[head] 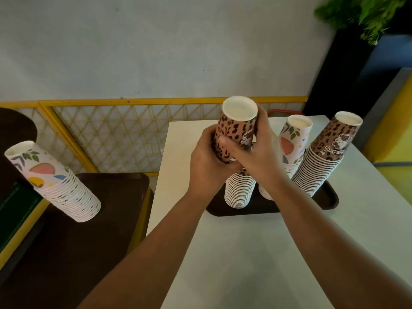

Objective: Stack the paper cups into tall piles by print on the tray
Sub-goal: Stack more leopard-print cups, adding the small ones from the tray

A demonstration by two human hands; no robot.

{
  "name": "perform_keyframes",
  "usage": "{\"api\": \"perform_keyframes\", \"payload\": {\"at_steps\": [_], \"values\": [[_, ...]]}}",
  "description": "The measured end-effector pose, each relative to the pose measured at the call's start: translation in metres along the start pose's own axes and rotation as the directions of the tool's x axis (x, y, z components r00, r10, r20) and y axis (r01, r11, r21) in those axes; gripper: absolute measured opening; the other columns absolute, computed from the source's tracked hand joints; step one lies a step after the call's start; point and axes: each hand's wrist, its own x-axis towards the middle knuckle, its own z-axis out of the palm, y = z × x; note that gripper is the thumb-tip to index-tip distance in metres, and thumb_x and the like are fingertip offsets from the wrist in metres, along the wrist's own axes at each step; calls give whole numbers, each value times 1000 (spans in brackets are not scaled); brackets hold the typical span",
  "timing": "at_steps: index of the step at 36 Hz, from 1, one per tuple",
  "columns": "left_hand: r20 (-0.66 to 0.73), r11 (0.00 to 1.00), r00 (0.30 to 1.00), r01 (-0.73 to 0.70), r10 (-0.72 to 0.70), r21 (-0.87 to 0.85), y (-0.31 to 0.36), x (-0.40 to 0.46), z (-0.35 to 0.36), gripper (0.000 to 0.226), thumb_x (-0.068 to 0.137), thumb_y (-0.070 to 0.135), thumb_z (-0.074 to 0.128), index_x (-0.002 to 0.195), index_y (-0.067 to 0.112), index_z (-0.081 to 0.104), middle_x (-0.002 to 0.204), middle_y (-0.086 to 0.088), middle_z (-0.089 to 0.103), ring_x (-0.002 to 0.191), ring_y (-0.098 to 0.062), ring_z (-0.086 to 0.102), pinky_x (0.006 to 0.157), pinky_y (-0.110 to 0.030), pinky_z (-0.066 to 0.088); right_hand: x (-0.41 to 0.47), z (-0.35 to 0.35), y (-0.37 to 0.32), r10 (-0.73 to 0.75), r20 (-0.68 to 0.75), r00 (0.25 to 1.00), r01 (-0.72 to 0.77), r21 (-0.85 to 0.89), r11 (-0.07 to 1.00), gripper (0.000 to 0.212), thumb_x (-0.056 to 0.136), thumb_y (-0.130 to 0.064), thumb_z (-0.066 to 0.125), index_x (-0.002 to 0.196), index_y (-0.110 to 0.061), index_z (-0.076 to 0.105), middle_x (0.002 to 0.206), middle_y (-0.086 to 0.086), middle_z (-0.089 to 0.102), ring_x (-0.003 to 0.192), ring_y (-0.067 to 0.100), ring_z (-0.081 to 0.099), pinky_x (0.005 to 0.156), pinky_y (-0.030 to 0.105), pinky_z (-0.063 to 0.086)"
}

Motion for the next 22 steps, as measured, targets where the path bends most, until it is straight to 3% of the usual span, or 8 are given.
{"api": "perform_keyframes", "payload": {"at_steps": [4,7,9,12,14,16,18,22], "values": [[13,997,997,-79,79,-6,12,19,1,78,64,22,83,130,8,45,121,-1,59,104,3,53,85,-10,47,14,-8,-6,-8,-80,997,9,7,1000,63,76,-29,75,126,-13,42,108,-18,52,96,-17,51,76,-1,38],[62,991,992,-109,114,-82,11,24,2,93,65,38,77,142,12,30,142,-3,43,127,-5,43,96,-20,46,25,-17,-9,-13,-146,989,16,24,1000,62,78,-29,73,126,-9,41,110,-14,53,99,-12,53,78,2,42],[87,988,996,7,6,-153,9,20,4,96,70,46,72,147,22,19,152,2,29,137,-4,30,102,-17,37,28,-20,-8,-11,-186,982,16,27,1000,65,78,-36,71,127,-8,39,115,-7,54,104,-1,54,82,7,45],[129,936,970,235,-208,-262,6,13,12,77,86,56,49,148,30,12,157,8,16,143,-9,17,109,-26,22,29,-22,2,4,-224,974,1,23,1000,70,75,-43,67,128,-6,38,120,-1,56,109,8,55,85,13,48],[151,872,928,373,-342,-318,1,8,23,68,90,58,31,149,30,11,157,10,13,144,-9,14,106,-23,17,26,-21,12,36,-210,977,-36,4,999,69,76,-39,69,127,-5,38,119,-3,54,108,7,54,84,6,44],[174,809,881,474,-441,-348,-10,4,35,80,81,71,25,149,31,12,157,9,14,144,-10,14,110,-26,12,20,-18,24,63,-179,982,-71,-38,997,67,77,-34,72,129,-6,38,118,-5,53,107,5,51,82,2,38],[218,766,838,546,-501,-339,-31,2,48,94,70,88,27,147,35,20,156,9,22,143,-11,19,118,-41,13,14,-13,36,89,-145,985,-103,-88,991,70,76,-34,73,131,-8,38,122,0,53,111,7,49,84,10,38],[265,737,798,602,-541,-307,-51,-5,69,81,76,85,22,141,37,34,147,7,40,137,-12,35,114,-48,26,6,-7,56,127,-76,989,-135,-105,985,71,74,-29,77,130,-6,40,123,5,54,114,13,49,86,8,35]]}}
